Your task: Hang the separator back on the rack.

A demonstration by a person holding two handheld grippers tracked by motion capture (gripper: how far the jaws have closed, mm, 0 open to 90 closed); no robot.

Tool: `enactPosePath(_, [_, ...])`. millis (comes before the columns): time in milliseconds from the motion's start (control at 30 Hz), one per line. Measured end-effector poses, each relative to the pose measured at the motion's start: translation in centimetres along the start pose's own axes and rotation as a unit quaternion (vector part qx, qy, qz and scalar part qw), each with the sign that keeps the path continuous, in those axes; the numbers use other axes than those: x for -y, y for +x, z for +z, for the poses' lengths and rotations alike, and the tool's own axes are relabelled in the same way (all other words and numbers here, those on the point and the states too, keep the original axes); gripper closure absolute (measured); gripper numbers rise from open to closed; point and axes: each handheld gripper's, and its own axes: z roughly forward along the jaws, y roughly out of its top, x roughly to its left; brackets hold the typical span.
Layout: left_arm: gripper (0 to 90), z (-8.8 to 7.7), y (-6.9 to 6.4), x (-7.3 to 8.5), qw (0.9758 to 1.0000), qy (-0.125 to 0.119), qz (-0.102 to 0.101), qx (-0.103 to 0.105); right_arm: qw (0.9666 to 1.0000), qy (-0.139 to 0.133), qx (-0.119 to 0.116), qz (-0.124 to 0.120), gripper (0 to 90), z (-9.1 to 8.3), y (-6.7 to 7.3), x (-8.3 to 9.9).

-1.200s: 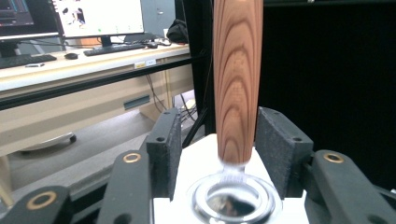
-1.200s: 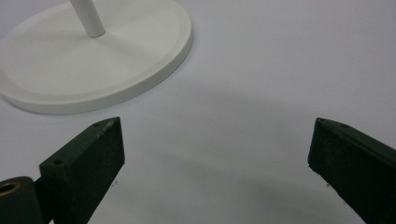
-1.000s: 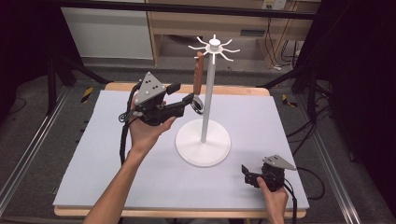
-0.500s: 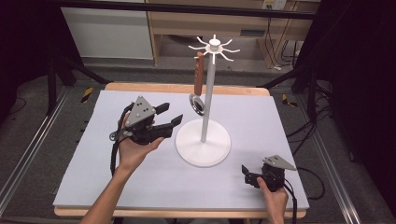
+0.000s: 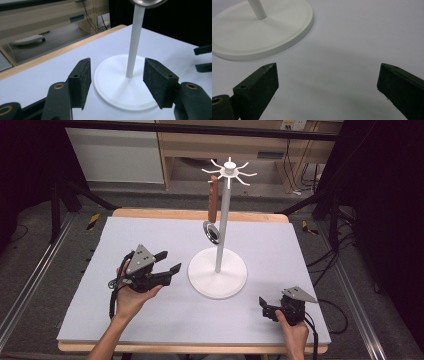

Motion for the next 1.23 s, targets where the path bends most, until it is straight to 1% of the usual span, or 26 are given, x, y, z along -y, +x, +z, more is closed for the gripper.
enactPosePath(133, [38.7, -0.1, 0.6, 1.9, 0.9998, 0.015, -0.009, -0.004, 1.0000, 0.002, -0.002, 0.005, 4.2, -0.1, 0.0, 0.0])
enactPosePath(200, [38.6, -0.2, 1.0, 2.8, 0.9996, 0.023, -0.014, -0.010, 1.0000, 0.003, -0.001, 0.005, 4.2, -0.1, 0.0, 0.0])
enactPosePath(233, [38.6, -0.3, 1.2, 3.1, 0.9994, 0.027, -0.015, -0.012, 1.0000, 0.002, 0.002, 0.001, 4.2, 0.0, -0.1, 0.1])
enactPosePath(300, [38.7, -0.4, 1.9, 4.2, 0.9989, 0.036, -0.022, -0.022, 1.0000, 0.004, -0.001, 0.007, 4.2, -0.1, -0.1, 0.1])
enactPosePath(367, [38.7, -0.6, 2.3, 4.7, 0.9983, 0.043, -0.026, -0.029, 1.0000, 0.004, 0.000, 0.006, 4.2, -0.1, -0.2, 0.1])
enactPosePath(433, [38.5, -0.9, 2.7, 5.2, 0.9979, 0.044, -0.031, -0.036, 1.0000, 0.003, 0.003, 0.004, 4.2, 0.0, -0.2, 0.1])
enactPosePath(500, [38.4, -1.2, 3.3, 5.8, 0.9971, 0.050, -0.039, -0.041, 1.0000, 0.004, 0.001, 0.009, 4.2, -0.1, -0.3, 0.1])
enactPosePath(567, [38.2, -1.6, 3.8, 6.6, 0.9958, 0.056, -0.045, -0.056, 0.9999, 0.006, 0.002, 0.008, 4.2, -0.1, -0.4, 0.2])
enactPosePath(633, [37.9, -1.9, 4.3, 7.1, 0.9947, 0.060, -0.051, -0.067, 0.9999, 0.007, 0.008, 0.007, 4.2, 0.0, -0.6, 0.2])
enactPosePath(667, [37.6, -2.1, 4.7, 7.5, 0.9937, 0.064, -0.056, -0.073, 0.9999, 0.009, 0.008, 0.012, 4.2, -0.1, -0.7, 0.2])
enactPosePath(700, [37.2, -2.2, 4.9, 7.7, 0.9931, 0.068, -0.058, -0.076, 0.9998, 0.008, 0.011, 0.013, 4.2, -0.1, -0.9, 0.3])
enactPosePath(767, [36.4, -2.4, 5.6, 8.2, 0.9919, 0.076, -0.064, -0.080, 0.9997, 0.009, 0.011, 0.018, 4.2, -0.2, -1.0, 0.4])
enactPosePath(833, [36.2, -2.6, 6.4, 8.8, 0.9901, 0.083, -0.069, -0.090, 0.9997, 0.009, 0.016, 0.016, 4.2, -0.2, -1.2, 0.5])
enactPosePath(867, [36.0, -2.6, 6.7, 9.0, 0.9896, 0.085, -0.071, -0.092, 0.9996, 0.011, 0.015, 0.021, 4.2, -0.3, -1.2, 0.5])
enactPosePath(967, [35.6, -2.8, 7.6, 9.9, 0.9865, 0.090, -0.089, -0.103, 0.9996, 0.010, 0.017, 0.022, 4.2, -0.3, -1.3, 0.5])
enactPosePath(1000, [35.4, -2.8, 7.9, 10.1, 0.9857, 0.093, -0.091, -0.107, 0.9996, 0.010, 0.019, 0.019, 4.2, -0.2, -1.4, 0.5])
enactPosePath(1167, [34.5, -3.0, 8.6, 10.9, 0.9830, 0.102, -0.095, -0.120, 0.9994, 0.012, 0.024, 0.021, 4.2, -0.3, -1.5, 0.5])
enactPosePath(1233, [34.0, -3.0, 8.9, 11.0, 0.9826, 0.101, -0.097, -0.121, 0.9994, 0.012, 0.025, 0.022, 4.2, -0.3, -1.6, 0.5])
